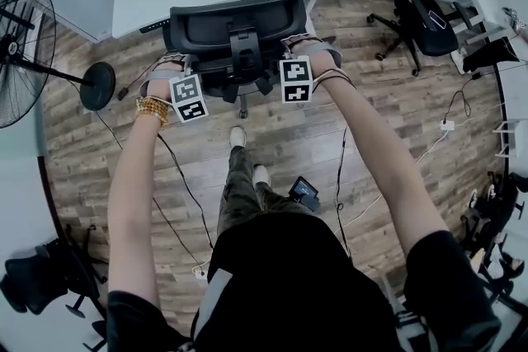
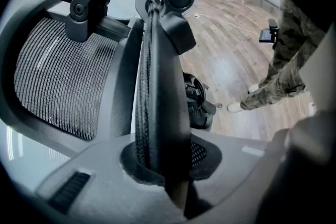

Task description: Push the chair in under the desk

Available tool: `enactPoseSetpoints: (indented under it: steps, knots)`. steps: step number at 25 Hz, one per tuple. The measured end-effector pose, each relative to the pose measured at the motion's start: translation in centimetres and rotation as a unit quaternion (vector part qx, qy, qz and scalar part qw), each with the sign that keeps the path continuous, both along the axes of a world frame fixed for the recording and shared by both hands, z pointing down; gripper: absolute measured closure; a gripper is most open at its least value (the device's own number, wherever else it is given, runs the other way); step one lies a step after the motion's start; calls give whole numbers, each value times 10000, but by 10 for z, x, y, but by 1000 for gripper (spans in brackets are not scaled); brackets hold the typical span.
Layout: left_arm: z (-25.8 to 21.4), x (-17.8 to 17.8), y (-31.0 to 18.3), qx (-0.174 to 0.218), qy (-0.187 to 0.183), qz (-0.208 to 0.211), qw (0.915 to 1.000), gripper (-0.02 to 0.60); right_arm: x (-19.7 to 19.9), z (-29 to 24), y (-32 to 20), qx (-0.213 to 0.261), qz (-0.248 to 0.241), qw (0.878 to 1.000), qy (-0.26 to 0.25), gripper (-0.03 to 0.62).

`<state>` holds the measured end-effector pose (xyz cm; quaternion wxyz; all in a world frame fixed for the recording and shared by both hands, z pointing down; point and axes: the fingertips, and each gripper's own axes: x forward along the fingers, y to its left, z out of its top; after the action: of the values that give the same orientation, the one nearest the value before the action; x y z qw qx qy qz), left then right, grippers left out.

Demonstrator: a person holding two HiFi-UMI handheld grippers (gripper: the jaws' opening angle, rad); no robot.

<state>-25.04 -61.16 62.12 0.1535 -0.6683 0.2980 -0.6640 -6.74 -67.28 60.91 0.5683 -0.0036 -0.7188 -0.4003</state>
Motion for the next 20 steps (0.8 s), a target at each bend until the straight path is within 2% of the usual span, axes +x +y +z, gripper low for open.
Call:
enactPoseSetpoints:
  steps: [20]
  knots:
    - [5,-9,-22,118,-53,-114,9999,528,-12,5,-26,157,-122,9998,-91,553]
